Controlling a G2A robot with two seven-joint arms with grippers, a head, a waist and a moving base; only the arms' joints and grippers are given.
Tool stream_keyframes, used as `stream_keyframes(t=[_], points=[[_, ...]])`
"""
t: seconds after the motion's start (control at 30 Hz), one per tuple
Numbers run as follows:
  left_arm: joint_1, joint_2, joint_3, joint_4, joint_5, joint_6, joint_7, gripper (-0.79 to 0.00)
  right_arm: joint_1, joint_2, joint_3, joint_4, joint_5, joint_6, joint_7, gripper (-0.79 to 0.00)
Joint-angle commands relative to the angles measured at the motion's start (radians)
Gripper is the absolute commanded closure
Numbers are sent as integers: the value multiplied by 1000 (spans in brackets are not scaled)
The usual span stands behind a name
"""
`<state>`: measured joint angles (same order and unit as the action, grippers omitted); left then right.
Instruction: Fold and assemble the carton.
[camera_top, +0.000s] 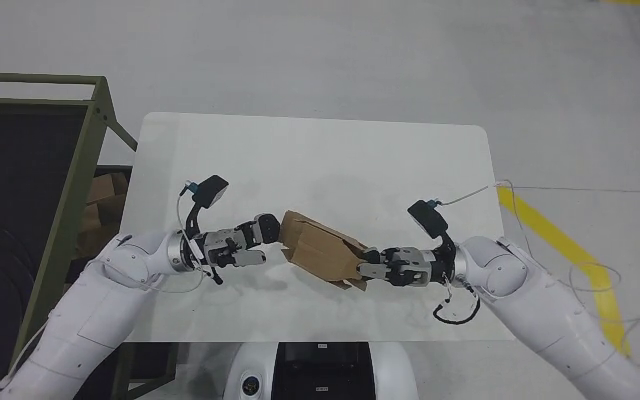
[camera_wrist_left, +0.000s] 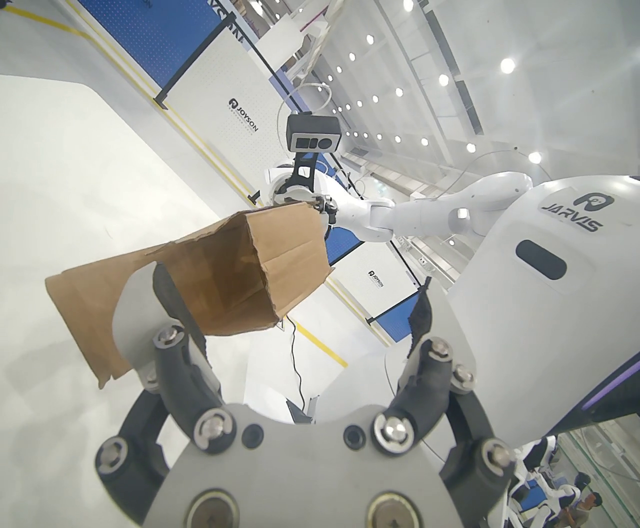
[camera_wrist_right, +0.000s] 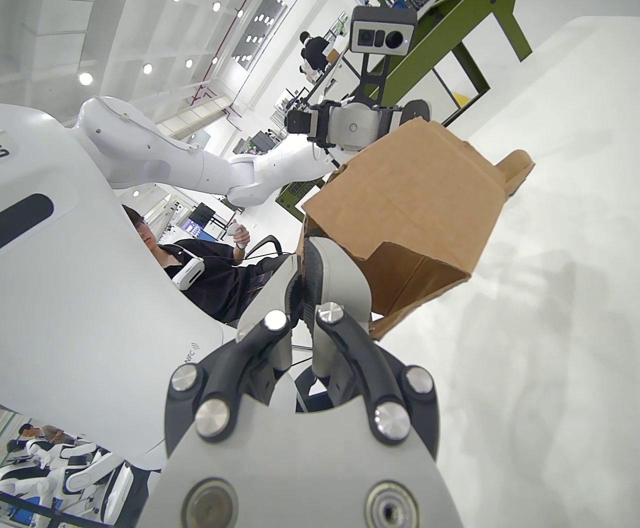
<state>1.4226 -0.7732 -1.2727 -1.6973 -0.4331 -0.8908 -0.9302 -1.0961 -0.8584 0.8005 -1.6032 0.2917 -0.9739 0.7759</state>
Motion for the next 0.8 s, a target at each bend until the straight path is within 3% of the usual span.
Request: stream_keyframes(t=[0.0,0.37,0.77], points=[[-10,8,14,-8,19,16,-15,-785,3,-3,-8,1,11,-6,13,0],[-58,65,87,10,64,-12,13,-785,83,4,-107,26,98,-38,32,0],[-114,143,210,27,74,-121,122,-785,159,29,-197,33,153,-38,32,0]])
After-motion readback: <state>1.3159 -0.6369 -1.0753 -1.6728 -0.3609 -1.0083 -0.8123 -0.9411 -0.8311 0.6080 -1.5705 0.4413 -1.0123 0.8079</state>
